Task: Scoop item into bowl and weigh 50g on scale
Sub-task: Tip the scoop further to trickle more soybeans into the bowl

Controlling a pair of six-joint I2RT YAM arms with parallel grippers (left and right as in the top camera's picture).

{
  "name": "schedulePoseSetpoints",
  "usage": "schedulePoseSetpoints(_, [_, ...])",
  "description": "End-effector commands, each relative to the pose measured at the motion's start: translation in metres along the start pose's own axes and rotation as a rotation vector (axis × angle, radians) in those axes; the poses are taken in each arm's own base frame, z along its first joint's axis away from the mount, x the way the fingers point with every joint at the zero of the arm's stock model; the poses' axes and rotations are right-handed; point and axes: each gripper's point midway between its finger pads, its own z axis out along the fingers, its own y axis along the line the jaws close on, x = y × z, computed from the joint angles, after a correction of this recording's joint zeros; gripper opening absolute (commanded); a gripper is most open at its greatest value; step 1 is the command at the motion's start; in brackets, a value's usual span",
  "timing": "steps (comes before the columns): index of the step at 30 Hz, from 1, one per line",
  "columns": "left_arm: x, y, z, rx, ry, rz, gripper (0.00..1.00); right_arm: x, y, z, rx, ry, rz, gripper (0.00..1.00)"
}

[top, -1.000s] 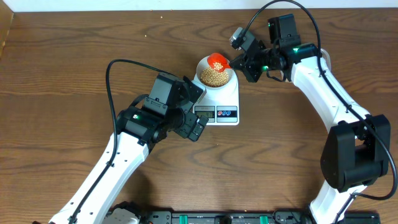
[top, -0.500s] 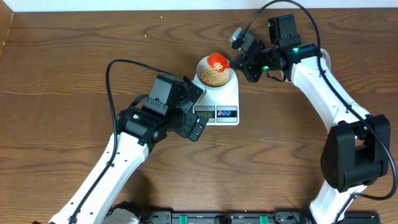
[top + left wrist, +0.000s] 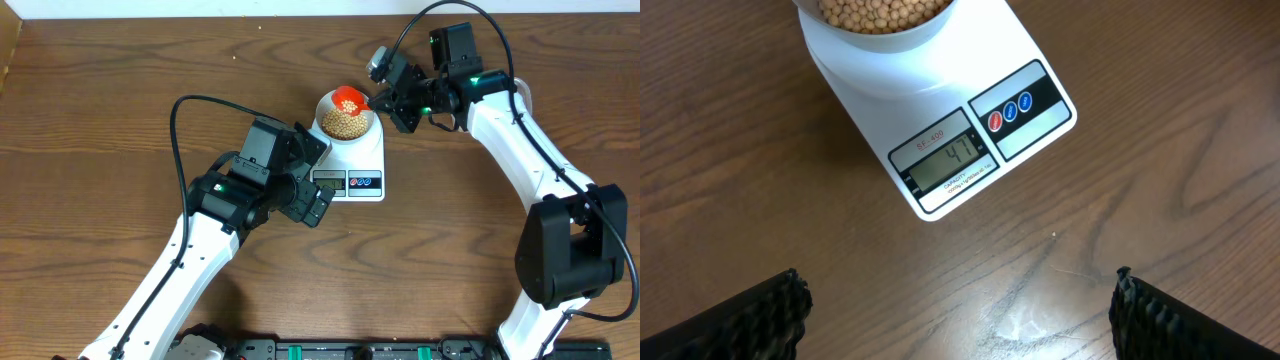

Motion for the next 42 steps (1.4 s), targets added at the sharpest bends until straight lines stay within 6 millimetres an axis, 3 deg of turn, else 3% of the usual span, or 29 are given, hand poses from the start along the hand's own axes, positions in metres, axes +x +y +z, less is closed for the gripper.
schedulePoseSetpoints(1, [-0.0004,0.0009,0.0000,0.002,0.000,0.013,0.98,-0.0142,0.0029,-0.0075,0.006,-0.026,-0.068,0.01])
schedulePoseSetpoints(42, [-0.0004,0.0009,0.0000,0.002,0.000,0.013,0.98,-0.0122,0.0043,-0.0075,0.001,-0.019,-0.156,0.01])
